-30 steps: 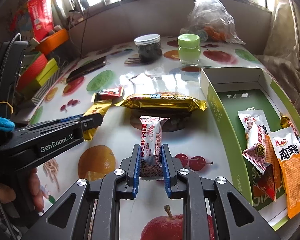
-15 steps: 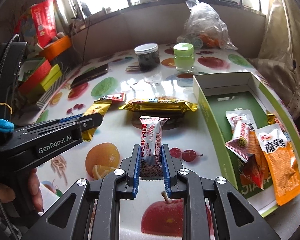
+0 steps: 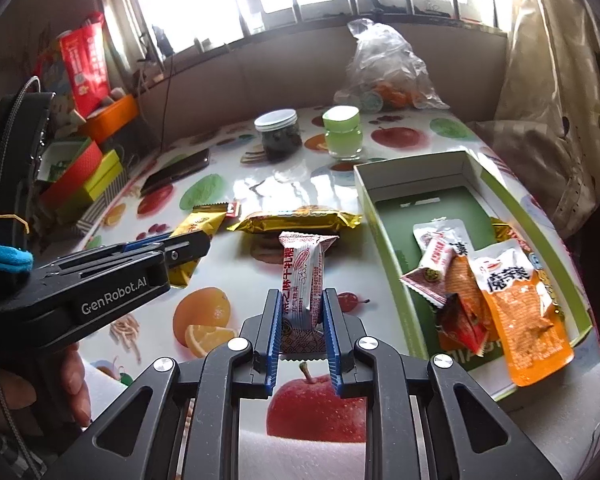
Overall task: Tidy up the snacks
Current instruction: 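Carry the peanut-crisp packet and nougat bar over the green box with both tools, then lower both snacks into the green box and open both tools, then move both open tools back over the remaining snacks, then grasp the long gold wafer bar with the right tool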
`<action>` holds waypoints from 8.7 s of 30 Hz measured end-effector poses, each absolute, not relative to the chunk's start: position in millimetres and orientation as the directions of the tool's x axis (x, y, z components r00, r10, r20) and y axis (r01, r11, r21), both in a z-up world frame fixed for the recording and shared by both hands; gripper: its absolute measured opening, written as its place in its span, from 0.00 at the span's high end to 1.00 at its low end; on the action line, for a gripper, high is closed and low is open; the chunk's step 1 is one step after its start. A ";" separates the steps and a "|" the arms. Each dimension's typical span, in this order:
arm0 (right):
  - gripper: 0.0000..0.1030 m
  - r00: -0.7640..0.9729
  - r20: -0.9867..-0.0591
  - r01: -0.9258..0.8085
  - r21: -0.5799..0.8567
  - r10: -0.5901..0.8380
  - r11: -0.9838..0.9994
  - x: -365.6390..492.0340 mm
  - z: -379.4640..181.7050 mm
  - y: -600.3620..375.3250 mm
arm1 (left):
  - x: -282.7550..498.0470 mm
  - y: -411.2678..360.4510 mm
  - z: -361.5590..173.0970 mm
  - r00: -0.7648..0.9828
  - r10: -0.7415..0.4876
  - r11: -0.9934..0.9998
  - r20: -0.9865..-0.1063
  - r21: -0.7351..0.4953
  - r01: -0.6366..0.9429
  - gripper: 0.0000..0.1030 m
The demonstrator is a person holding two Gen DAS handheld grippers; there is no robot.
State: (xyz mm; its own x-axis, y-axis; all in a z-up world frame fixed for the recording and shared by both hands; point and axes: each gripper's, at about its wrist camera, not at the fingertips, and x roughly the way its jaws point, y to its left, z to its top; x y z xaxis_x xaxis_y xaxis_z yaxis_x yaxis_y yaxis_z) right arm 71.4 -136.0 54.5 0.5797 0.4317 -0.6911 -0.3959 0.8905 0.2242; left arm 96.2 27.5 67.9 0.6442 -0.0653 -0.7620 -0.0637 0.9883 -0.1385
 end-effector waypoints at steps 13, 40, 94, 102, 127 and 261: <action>0.82 0.622 -0.672 -0.337 0.232 0.401 0.912 68.2 65.3 -171.8 | 99.4 -4.4 75.9 0.642 -0.109 0.990 -0.759 -0.139 0.003 0.76; 0.82 0.639 -0.721 -0.164 0.212 0.267 0.963 85.0 45.0 -247.3 | 143.4 -70.8 69.8 0.585 -0.224 0.975 -0.779 -0.187 0.124 0.76; 0.71 0.618 -0.751 -0.159 0.169 0.232 0.973 100.1 26.9 -254.4 | 178.4 -111.3 40.5 0.502 -0.274 0.961 -0.820 -0.214 0.175 0.63; 0.63 0.627 -0.750 -0.144 0.154 0.211 0.977 95.4 30.3 -253.6 | 170.2 -109.3 48.6 0.525 -0.270 0.962 -0.807 -0.205 0.180 0.62; 0.59 0.668 -0.715 -0.155 0.140 0.208 0.978 77.4 51.5 -239.5 | 132.1 -84.3 81.3 0.604 -0.260 0.965 -0.753 -0.195 0.173 0.53; 0.78 0.391 -0.841 -0.589 0.083 0.373 0.804 199.3 3.5 -27.0 | 199.6 102.9 10.1 0.539 -0.119 0.993 -0.834 -0.099 0.065 0.48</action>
State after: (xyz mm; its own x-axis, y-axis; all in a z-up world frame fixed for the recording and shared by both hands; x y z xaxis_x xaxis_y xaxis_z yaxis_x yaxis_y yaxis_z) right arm 199.3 -27.0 3.5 0.3907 0.3732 -0.8415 -0.5894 0.8036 0.0827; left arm 199.6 102.9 10.1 0.5388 -0.1188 -0.8340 0.0655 0.9929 -0.0991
